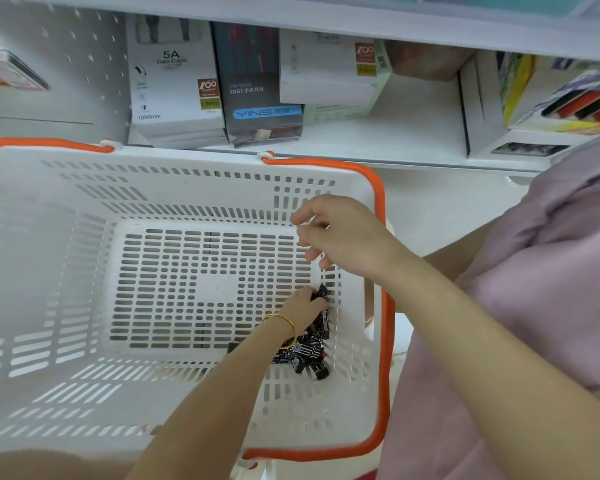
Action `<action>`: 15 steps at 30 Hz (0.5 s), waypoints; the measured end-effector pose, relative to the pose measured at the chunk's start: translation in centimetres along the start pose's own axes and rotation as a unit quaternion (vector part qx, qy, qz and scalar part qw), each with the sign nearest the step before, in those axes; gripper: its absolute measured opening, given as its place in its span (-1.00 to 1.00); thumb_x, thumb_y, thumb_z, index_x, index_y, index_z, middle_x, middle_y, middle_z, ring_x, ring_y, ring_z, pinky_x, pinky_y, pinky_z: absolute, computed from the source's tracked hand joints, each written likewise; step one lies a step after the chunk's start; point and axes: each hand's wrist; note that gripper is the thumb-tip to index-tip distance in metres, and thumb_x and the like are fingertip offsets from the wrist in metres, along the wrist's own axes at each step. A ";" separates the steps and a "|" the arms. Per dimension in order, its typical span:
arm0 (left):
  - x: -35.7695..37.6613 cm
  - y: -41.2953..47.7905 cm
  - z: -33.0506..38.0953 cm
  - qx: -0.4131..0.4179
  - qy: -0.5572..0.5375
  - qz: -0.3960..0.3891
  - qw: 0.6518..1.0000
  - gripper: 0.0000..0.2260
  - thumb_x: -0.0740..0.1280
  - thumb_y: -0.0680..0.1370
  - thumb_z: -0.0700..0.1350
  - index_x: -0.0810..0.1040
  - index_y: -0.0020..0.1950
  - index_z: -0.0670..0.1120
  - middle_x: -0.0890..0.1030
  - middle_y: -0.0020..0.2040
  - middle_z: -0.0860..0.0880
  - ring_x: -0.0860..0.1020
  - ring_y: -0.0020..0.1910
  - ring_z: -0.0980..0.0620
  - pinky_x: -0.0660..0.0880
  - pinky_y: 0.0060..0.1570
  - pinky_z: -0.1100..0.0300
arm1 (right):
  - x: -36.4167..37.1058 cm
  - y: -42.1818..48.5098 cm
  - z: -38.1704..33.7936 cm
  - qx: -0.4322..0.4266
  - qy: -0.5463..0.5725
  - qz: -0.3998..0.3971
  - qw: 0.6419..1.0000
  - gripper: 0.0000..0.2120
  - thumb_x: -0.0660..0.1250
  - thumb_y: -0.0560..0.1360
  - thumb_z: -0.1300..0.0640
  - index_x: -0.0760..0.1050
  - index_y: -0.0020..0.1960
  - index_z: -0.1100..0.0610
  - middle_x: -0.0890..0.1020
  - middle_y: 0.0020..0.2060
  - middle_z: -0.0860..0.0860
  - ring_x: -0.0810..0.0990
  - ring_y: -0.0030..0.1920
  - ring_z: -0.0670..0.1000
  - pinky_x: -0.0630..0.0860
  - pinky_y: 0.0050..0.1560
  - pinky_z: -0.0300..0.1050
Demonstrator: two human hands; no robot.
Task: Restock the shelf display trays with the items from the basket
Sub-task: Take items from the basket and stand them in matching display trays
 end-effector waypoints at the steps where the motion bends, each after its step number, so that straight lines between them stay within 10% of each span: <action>1: 0.2 0.0 0.3 -0.003 -0.005 0.006 1.000 -0.59 0.19 0.56 0.08 0.39 0.29 -0.17 0.48 0.20 -0.22 0.47 0.15 -0.18 0.41 0.12 0.00 | 0.0 0.0 0.0 0.000 -0.001 -0.001 1.000 -0.81 0.17 0.57 0.22 0.49 0.13 0.12 0.58 -0.03 0.08 0.64 -0.21 -0.01 0.60 -0.23 -0.09; 6: 0.2 0.2 0.1 0.000 -0.024 -0.069 0.997 -0.43 0.24 0.58 0.05 0.11 0.52 -0.04 0.29 0.43 -0.15 0.41 0.27 -0.13 0.41 0.12 0.13 | -0.1 -0.2 0.1 0.004 -0.008 -0.007 1.000 -0.80 0.18 0.57 0.21 0.48 0.15 0.11 0.58 -0.02 0.07 0.65 -0.19 0.00 0.60 -0.21 -0.07; 15: 0.1 -1.7 -0.1 0.012 0.110 -0.119 0.987 -0.19 0.52 0.29 -0.04 0.12 0.40 0.00 0.33 0.25 -0.05 0.45 0.16 -0.10 0.49 0.12 0.00 | 0.2 -0.4 -0.4 -0.010 -0.022 -0.020 1.000 -0.79 0.21 0.56 0.18 0.48 0.18 0.10 0.56 0.01 0.04 0.65 -0.17 0.00 0.61 -0.15 -0.08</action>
Point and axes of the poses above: each hand's wrist, its own y-axis towards the middle knuckle, its own x-axis out of the palm, z = x × y
